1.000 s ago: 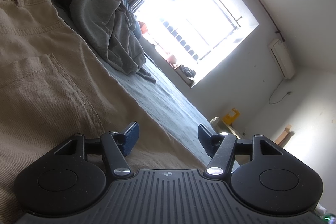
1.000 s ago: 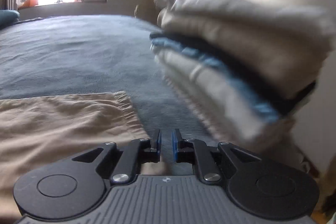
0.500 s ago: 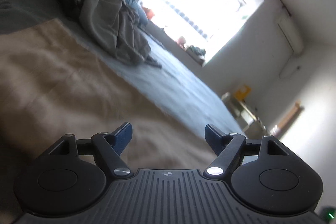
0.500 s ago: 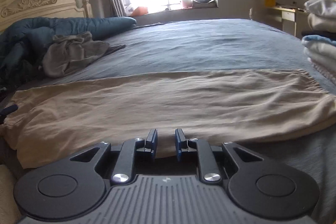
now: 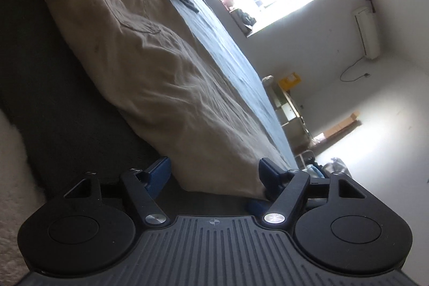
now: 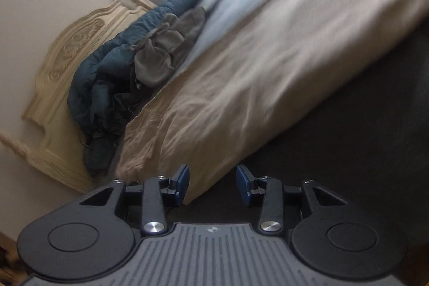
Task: Fold clothes
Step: 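Grasp the beige trouser side edge with the right gripper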
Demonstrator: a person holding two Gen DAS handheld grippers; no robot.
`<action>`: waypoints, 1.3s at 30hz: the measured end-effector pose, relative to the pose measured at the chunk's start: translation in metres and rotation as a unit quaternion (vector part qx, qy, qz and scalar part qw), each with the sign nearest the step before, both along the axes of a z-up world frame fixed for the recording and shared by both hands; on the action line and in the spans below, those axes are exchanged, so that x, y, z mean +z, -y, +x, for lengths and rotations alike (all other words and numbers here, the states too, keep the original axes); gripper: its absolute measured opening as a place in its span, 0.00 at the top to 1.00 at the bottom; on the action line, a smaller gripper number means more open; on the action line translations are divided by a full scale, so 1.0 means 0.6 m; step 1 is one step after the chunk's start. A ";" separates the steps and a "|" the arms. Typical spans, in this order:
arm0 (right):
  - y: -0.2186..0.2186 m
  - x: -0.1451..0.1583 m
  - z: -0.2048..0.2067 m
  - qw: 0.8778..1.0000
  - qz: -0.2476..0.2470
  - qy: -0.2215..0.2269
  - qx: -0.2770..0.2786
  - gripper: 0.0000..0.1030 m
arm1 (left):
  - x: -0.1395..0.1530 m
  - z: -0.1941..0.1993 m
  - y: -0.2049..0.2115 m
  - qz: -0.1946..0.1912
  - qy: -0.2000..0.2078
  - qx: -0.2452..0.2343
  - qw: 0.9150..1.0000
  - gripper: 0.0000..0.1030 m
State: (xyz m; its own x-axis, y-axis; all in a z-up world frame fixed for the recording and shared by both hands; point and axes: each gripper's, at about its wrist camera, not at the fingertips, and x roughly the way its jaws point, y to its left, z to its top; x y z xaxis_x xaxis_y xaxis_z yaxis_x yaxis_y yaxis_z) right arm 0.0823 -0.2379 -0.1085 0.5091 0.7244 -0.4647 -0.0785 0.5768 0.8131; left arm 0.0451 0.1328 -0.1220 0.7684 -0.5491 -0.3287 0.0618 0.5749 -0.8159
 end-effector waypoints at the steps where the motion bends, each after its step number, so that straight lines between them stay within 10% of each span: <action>1: -0.003 -0.007 0.008 1.000 0.011 -0.016 -0.004 0.59 | -0.001 0.005 -0.003 -0.006 -0.001 -0.001 1.000 0.31; 9: -0.027 -0.022 0.033 0.997 0.051 -0.058 -0.001 0.65 | -0.018 0.017 -0.021 -0.029 -0.002 -0.012 1.000 0.33; 19: -0.024 0.000 0.054 0.994 0.097 -0.040 0.009 0.95 | -0.003 0.023 0.020 0.068 0.037 -0.071 0.994 0.32; 28: -0.014 -0.007 0.096 0.980 0.186 -0.074 -0.009 0.95 | -0.032 0.070 -0.024 -0.138 0.007 -0.049 0.989 0.32; 39: -0.008 -0.006 0.104 0.975 0.217 -0.049 -0.005 0.95 | -0.031 0.131 -0.008 -0.199 -0.004 -0.033 0.979 0.33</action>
